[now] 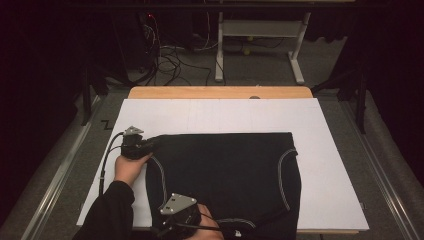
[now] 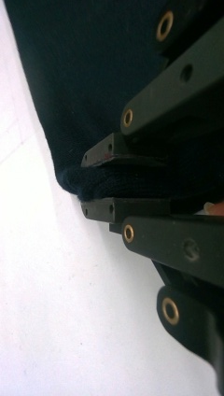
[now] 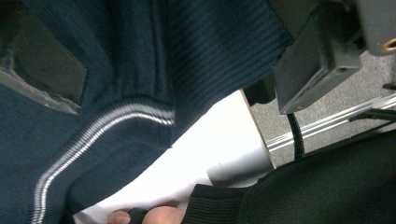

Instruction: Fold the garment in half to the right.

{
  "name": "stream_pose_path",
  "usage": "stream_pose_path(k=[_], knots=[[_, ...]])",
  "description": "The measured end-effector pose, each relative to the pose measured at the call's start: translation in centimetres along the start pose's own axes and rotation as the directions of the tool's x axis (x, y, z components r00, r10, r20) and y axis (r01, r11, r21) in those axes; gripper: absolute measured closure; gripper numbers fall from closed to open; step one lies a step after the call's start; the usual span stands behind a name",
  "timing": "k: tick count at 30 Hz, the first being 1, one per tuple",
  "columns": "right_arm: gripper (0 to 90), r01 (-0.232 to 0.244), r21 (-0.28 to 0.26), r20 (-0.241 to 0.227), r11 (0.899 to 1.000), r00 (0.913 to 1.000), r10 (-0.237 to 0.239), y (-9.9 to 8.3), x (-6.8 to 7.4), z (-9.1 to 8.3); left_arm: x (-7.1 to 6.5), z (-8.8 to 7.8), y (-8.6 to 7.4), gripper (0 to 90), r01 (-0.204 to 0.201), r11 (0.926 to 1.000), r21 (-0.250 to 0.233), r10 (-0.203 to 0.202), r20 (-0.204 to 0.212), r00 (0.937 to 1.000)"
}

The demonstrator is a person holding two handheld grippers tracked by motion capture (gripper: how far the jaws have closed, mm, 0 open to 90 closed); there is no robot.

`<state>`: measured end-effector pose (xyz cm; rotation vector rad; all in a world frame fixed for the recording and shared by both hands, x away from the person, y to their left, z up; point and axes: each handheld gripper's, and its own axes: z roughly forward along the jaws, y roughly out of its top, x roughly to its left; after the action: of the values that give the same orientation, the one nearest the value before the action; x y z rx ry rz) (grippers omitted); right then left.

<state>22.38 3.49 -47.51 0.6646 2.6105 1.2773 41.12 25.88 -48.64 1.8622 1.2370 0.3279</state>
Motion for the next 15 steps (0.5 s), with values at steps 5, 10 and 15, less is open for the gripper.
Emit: stream_pose_path(k=[5, 10, 15], knots=[[15.4, -0.002, 0.026, 0.016, 1.000, 0.9999, 0.002, 0.8, 0.4, 0.9, -0.1, -0.1, -0.1, 72.6, -0.006, 1.0000, 0.002, 0.006, 0.018, 0.9998], [15.8, 0.022, 0.109, 0.024, 0.994, 0.9994, -0.024, 0.9, 0.9, 2.2, -0.2, -0.1, -0.2, 72.6, -0.001, 1.0000, 0.001, 0.001, 0.002, 1.0000], [14.7, 0.045, 0.144, 0.033, 0.988, 0.9982, -0.051, 0.7, 1.3, 2.7, -0.2, -0.1, -0.2, 72.6, -0.004, 1.0000, 0.006, 0.004, -0.003, 1.0000]])
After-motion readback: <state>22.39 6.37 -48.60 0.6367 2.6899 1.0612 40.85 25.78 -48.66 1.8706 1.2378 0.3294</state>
